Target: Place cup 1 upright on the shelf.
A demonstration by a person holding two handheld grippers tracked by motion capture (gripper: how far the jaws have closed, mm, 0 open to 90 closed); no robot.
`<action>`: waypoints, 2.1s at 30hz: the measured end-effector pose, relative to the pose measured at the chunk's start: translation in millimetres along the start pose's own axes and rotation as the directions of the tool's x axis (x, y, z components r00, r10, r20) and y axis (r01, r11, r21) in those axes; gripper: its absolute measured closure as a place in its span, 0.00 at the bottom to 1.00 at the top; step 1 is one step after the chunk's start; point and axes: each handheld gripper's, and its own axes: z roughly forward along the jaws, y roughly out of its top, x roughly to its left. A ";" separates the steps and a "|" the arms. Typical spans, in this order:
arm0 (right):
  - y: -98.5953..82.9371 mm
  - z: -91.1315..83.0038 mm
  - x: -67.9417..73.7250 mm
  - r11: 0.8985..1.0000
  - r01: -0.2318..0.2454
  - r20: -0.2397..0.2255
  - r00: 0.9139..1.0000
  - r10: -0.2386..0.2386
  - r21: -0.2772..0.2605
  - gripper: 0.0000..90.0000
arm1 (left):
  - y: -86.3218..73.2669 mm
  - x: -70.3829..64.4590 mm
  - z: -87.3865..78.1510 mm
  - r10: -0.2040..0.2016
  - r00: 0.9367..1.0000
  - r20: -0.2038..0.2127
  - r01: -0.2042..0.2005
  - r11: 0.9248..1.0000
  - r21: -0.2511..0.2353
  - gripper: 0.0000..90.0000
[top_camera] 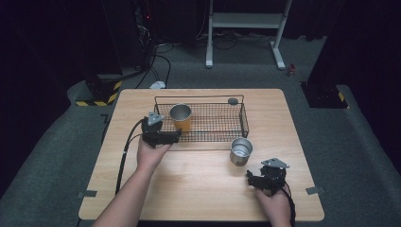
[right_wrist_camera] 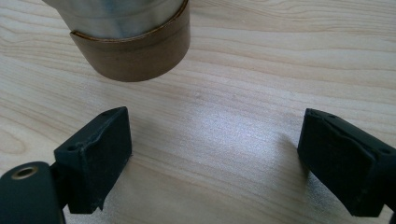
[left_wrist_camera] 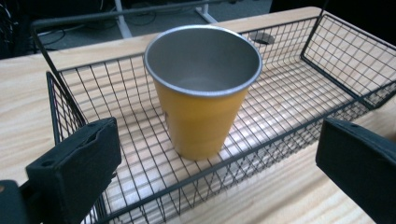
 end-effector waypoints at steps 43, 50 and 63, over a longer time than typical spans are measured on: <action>-0.1 -0.1 0.2 1.000 0.000 0.003 1.000 0.000 -0.001 0.11 | -97.1 12.6 -28.7 0.062 0.998 0.032 -0.066 0.983 0.174 0.03; -0.3 0.0 -0.3 1.000 0.008 0.004 1.000 -0.008 -0.003 0.11 | -112.6 19.7 -36.8 0.084 0.996 0.020 -0.086 0.970 0.226 0.03; -0.4 -0.2 -0.3 1.000 0.001 -0.001 1.000 -0.001 -0.005 0.11 | -128.4 18.8 -45.2 0.119 0.993 -0.007 -0.114 0.967 0.226 0.03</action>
